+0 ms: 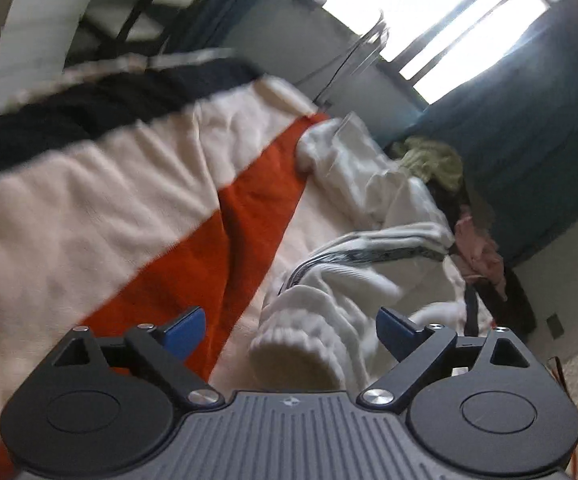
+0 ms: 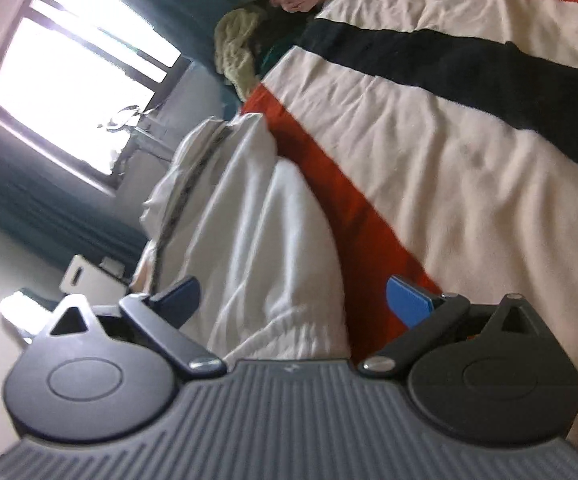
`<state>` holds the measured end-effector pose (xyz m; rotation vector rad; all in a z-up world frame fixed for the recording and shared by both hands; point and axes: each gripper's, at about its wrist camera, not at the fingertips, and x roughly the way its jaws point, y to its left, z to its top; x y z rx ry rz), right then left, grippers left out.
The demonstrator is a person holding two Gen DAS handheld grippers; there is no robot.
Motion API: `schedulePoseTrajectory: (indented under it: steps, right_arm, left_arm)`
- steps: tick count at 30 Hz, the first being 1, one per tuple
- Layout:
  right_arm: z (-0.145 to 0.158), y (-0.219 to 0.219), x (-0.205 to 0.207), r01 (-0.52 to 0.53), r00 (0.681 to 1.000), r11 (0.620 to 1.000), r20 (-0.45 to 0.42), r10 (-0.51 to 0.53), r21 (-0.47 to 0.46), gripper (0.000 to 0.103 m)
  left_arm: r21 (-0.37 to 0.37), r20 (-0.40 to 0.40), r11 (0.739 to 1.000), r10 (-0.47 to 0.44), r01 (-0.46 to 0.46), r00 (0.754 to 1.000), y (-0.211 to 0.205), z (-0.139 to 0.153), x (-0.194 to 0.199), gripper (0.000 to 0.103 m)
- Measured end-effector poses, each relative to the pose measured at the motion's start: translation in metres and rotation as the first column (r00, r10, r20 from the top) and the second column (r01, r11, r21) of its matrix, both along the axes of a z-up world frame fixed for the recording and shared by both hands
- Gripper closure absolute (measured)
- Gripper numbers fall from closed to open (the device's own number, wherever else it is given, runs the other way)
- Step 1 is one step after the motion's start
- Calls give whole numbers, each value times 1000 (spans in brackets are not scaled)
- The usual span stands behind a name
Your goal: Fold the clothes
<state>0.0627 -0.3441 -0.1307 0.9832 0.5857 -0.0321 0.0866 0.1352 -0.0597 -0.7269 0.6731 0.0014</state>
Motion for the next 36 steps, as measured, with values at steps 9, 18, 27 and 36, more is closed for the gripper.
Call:
schedulePoseTrajectory:
  steps: [9, 18, 27, 36]
  right_arm:
    - [-34, 21, 43, -136, 991, 990, -10, 136, -27, 31]
    - [6, 75, 15, -261, 962, 965, 89, 259, 9, 78]
    - [26, 273, 44, -519, 838, 851, 241, 489, 80, 80]
    - [2, 392, 124, -651, 758, 751, 162, 632, 112, 79]
  left_arm:
    - [-62, -104, 998, 5, -11, 995, -4, -38, 48, 64]
    - [-24, -16, 1000, 17, -17, 1000, 50, 30, 70, 88]
    - [265, 94, 941, 192, -211, 977, 183, 127, 136, 89]
    - [429, -18, 860, 312, -275, 950, 268, 80, 225, 89]
